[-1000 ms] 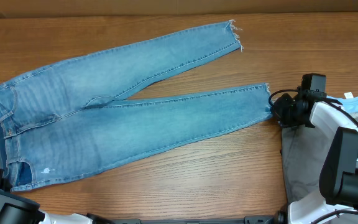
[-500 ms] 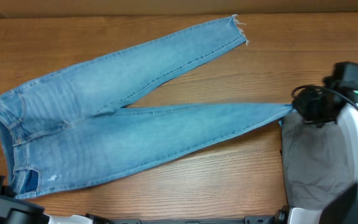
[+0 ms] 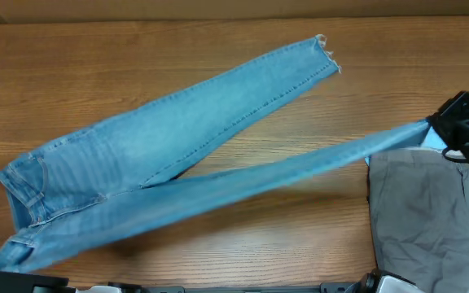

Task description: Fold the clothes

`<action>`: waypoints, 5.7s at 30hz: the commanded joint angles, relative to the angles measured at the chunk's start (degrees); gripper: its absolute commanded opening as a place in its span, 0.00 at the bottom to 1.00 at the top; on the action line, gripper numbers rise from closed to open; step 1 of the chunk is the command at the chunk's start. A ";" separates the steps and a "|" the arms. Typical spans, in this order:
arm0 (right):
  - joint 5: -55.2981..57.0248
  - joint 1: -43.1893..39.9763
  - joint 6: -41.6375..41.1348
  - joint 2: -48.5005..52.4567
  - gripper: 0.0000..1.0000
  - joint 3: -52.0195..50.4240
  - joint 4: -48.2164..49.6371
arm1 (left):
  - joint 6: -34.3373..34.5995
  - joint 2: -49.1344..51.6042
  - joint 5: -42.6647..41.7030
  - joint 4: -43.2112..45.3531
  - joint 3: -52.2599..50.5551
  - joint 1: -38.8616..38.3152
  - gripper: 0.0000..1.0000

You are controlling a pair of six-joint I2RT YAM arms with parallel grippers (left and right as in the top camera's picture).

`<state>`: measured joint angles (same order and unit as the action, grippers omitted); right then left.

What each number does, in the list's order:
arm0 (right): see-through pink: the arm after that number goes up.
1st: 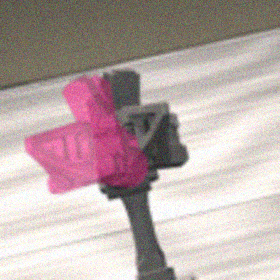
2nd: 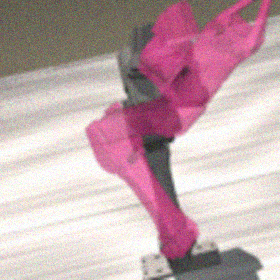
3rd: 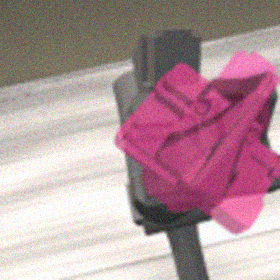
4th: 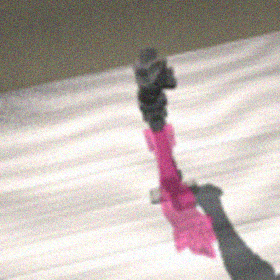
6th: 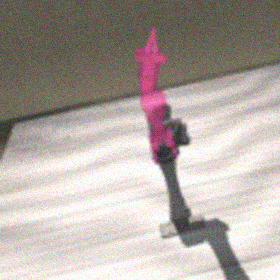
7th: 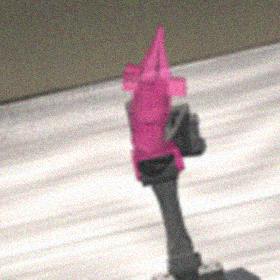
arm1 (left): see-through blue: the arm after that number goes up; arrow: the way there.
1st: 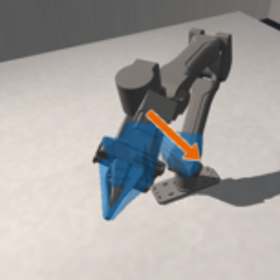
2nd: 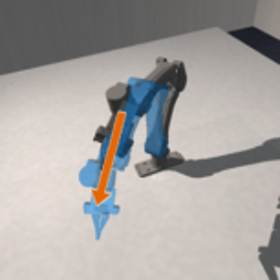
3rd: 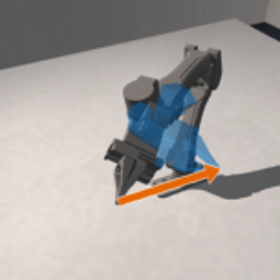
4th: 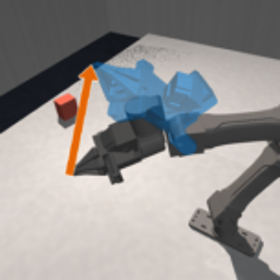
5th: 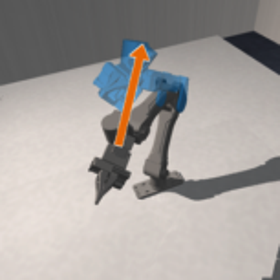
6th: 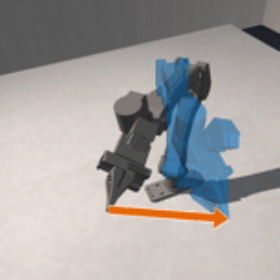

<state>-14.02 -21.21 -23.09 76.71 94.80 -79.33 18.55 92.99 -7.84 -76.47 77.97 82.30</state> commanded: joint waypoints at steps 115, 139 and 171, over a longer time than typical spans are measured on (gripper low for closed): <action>-2.08 17.14 3.72 43.50 0.64 0.90 37.57 | -6.58 6.01 -0.79 26.40 -6.88 -34.71 0.70; -7.19 17.51 3.37 56.24 0.50 -0.15 51.30 | -10.03 6.01 -11.13 25.44 -6.88 -34.71 0.80; -2.14 13.75 3.32 51.45 0.04 2.89 39.21 | -11.85 5.99 -11.67 22.73 -6.56 -34.71 0.82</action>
<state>-19.27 -5.28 -20.91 131.96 97.54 -35.40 9.98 98.72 -18.50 -53.63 71.22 47.62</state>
